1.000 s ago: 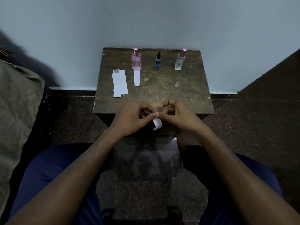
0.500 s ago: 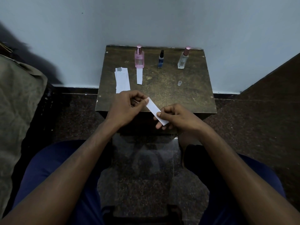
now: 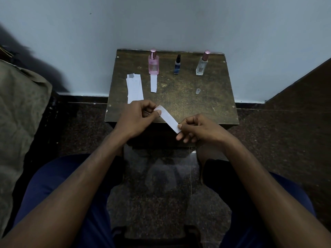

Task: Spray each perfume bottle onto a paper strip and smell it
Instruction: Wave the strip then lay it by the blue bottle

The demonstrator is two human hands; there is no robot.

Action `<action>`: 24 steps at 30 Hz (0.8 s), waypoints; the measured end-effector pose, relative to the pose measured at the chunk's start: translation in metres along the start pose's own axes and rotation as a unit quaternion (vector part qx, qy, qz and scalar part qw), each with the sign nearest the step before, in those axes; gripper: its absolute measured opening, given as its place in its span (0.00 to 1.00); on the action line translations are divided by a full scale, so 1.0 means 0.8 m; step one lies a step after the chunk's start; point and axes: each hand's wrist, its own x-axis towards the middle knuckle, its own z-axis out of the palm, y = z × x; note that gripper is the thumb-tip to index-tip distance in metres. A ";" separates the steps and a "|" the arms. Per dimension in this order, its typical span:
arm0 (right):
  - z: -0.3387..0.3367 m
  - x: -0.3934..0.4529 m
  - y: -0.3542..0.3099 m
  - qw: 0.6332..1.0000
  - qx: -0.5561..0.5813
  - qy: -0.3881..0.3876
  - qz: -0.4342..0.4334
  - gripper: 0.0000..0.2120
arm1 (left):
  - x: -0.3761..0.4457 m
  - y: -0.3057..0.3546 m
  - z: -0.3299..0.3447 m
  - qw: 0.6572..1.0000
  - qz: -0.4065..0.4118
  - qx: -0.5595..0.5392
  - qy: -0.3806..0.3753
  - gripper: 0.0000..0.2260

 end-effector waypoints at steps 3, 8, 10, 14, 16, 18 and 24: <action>-0.010 -0.003 0.004 0.998 -0.047 0.052 -0.005 0.15 | 0.000 0.007 -0.008 0.994 -0.035 -0.087 -0.064 0.03; -0.025 0.000 0.011 0.983 -0.026 0.179 -0.034 0.15 | -0.019 0.026 -0.021 0.858 -0.017 -0.439 -0.267 0.10; -0.024 0.004 0.012 0.982 -0.033 0.180 -0.039 0.14 | -0.020 0.025 -0.017 0.860 -0.016 -0.434 -0.267 0.09; -0.020 0.008 0.015 0.981 -0.075 0.175 -0.046 0.12 | -0.006 0.006 -0.004 0.994 0.043 0.054 -0.085 0.05; -0.023 0.006 0.017 0.978 -0.089 0.183 -0.043 0.12 | -0.002 0.003 -0.001 0.993 0.030 0.077 -0.085 0.08; -0.025 0.005 0.017 0.975 -0.098 0.193 -0.044 0.11 | -0.004 0.009 -0.002 0.983 -0.024 -0.111 -0.142 0.09; -0.015 0.014 0.022 0.950 -0.201 0.224 -0.081 0.09 | -0.006 0.016 0.001 0.988 -0.007 -0.102 -0.115 0.04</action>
